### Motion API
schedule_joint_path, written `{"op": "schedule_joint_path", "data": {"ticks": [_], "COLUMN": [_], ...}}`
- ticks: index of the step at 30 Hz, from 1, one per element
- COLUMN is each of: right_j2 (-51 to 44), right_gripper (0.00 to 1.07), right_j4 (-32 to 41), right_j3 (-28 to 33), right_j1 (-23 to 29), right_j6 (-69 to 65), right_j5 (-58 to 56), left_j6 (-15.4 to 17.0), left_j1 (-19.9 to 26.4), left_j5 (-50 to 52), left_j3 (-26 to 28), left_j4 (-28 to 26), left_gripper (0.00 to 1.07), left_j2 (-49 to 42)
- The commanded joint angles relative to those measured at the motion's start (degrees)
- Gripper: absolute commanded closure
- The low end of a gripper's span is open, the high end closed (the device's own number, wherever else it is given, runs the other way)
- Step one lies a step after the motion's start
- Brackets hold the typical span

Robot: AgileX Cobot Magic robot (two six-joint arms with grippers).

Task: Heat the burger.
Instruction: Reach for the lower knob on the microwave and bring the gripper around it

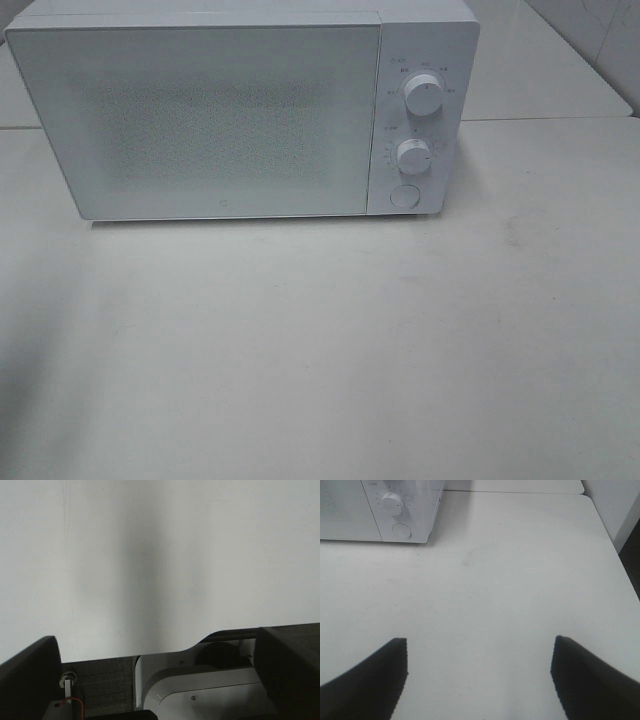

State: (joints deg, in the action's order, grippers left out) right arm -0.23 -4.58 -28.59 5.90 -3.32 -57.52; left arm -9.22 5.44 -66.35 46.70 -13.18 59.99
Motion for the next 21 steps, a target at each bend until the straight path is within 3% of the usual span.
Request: {"op": "schedule_joint_path", "data": {"ticks": [1, 8, 15, 21], "right_j2": [-1.55, -1.55, -1.55, -1.55], "right_gripper": [0.31, 0.31, 0.31, 0.31], "right_j4": [0.11, 0.11, 0.11, 0.11], "right_j3": [0.06, 0.06, 0.06, 0.06], "right_j1": [-0.46, -0.46, -0.46, -0.46], "right_j6": [-0.46, -0.46, -0.46, -0.46], "right_j5": [0.34, 0.34, 0.34, 0.34], "left_j6": [0.52, 0.52, -0.11, 0.34], "left_j1": [0.17, 0.17, 0.17, 0.17], "left_j5": [1.09, 1.72, 5.44, 4.47], "left_j3": [-4.41, -8.14, -15.76, -16.79], "left_j4": [0.40, 0.40, 0.63, 2.01], "left_gripper": [0.07, 0.07, 0.07, 0.07], "left_j2": [-6.42, -14.95, -28.30, -35.98]}}
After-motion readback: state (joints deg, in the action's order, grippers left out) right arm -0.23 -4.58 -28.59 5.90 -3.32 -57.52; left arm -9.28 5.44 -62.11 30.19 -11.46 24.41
